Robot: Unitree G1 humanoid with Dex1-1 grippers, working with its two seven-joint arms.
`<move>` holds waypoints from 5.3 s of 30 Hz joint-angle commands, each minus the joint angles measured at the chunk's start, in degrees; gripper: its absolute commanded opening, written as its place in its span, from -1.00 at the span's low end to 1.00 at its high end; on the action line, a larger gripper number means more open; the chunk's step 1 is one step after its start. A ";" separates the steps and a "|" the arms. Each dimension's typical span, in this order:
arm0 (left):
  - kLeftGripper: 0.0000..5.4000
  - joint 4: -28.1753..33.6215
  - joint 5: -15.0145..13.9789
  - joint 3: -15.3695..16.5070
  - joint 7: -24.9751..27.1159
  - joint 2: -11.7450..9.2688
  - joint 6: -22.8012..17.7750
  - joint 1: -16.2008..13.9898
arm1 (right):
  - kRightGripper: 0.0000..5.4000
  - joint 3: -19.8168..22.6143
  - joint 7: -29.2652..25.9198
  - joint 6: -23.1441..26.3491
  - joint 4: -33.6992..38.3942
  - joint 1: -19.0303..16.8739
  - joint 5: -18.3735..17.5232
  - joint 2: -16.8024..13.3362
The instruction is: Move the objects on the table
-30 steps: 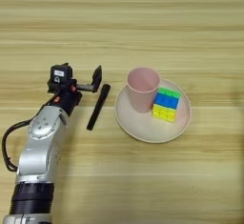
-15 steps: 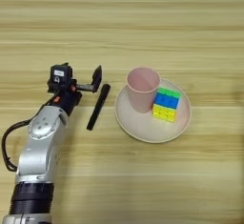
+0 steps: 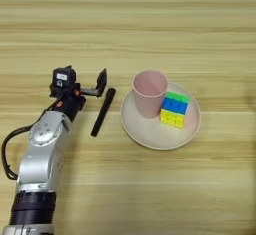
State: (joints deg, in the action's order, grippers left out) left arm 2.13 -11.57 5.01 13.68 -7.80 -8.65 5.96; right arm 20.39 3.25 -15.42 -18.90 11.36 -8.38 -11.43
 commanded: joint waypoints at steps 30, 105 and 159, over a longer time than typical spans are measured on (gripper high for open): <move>1.00 7.15 0.02 -2.34 1.78 -0.39 -0.25 -1.18 | 0.21 -2.76 -0.27 5.23 13.34 0.09 2.87 -1.66; 1.00 8.04 4.06 -23.86 11.36 2.90 1.50 5.28 | 0.20 -28.95 -9.44 50.07 63.05 -5.78 -12.87 7.17; 0.27 8.87 1.69 -22.11 13.28 4.18 0.83 5.17 | 0.20 -29.78 -9.65 50.99 61.23 -5.37 -14.24 8.13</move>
State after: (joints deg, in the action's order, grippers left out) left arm 11.27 -9.21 -18.17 27.10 -3.60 -8.10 11.08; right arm -9.31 -6.32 36.00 42.61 5.43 -22.29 -3.66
